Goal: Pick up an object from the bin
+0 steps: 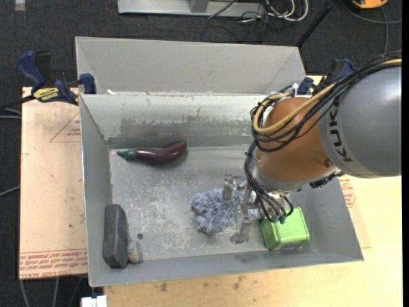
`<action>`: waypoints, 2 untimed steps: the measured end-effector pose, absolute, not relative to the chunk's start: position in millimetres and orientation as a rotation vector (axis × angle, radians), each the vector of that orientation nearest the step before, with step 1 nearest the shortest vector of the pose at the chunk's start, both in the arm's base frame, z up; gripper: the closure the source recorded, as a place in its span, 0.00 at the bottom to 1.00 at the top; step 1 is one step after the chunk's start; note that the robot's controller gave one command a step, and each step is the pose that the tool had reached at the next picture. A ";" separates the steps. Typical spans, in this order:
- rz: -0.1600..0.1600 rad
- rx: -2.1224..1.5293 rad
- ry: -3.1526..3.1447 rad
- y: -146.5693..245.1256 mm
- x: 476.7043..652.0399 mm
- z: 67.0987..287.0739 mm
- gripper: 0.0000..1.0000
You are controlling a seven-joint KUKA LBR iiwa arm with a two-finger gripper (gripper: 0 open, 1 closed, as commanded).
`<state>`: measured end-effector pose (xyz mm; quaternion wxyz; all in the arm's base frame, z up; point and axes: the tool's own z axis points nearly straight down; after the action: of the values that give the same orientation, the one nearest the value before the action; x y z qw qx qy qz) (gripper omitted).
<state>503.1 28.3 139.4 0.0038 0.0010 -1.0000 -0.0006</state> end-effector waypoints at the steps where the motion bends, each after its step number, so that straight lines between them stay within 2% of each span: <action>1: -0.002 0.002 -3.141 28.2 504.6 143.6 0.00; 2: -0.002 0.146 -3.140 44.5 508.5 79.3 1.00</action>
Offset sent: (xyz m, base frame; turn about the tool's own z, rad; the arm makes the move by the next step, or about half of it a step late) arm 0.0047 0.0155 -0.0605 -0.0926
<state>508.5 44.5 79.3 -0.0007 0.0465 -0.9989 -0.0007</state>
